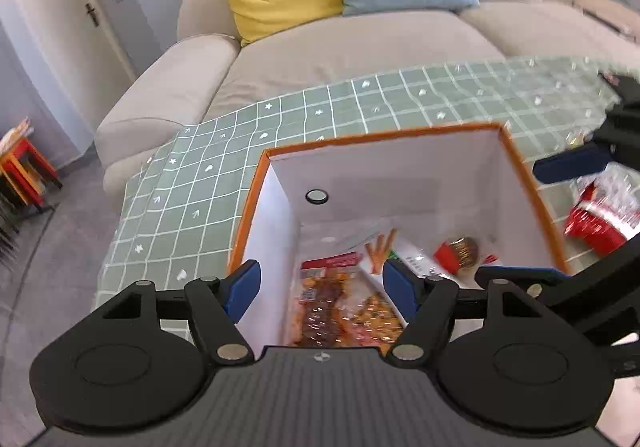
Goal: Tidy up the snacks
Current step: 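Open both tools to drop the meat pack and white packet into the box, then move both tools back over the remaining table snacks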
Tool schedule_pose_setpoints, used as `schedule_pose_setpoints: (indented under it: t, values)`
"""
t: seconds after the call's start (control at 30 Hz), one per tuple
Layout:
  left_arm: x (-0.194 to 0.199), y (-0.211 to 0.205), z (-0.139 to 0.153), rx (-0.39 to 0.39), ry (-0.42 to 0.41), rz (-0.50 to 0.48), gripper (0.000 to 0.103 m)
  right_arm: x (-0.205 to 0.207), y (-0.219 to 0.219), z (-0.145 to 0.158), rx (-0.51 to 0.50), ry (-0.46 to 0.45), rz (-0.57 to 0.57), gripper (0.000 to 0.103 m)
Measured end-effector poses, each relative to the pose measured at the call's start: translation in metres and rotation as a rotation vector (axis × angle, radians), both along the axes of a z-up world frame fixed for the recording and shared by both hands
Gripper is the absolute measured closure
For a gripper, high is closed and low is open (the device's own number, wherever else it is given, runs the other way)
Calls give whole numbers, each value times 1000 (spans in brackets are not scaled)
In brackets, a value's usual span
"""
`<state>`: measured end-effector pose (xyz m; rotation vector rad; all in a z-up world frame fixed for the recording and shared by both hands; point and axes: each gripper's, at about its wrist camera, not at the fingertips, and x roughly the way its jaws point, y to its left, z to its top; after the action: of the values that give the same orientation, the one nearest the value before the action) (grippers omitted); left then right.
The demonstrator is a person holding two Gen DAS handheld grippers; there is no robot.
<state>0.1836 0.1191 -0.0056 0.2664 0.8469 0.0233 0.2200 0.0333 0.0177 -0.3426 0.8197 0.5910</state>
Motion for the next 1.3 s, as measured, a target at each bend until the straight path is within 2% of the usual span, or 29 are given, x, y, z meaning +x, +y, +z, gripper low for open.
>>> schedule_pose_setpoints:
  t: [0.23,0.47,0.73,1.0,1.3]
  values:
    - [-29,-11,13,-98,-67,36,21,-19,-29,12,43,-19,-55,26]
    - [-57,-41,13,-119,-119,14,25,-51,-74,19,83,-39,-125,26]
    - [-84,-75,9,-221,-143,-35,29,-91,-130,9,103,-34,-236,26]
    - [-105,-120,-4,-243,-110,-149,34,-121,-177,-16,120,35,-383,21]
    - [-119,-155,-31,-221,2,-251,35,-149,-216,-51,105,123,-530,20]
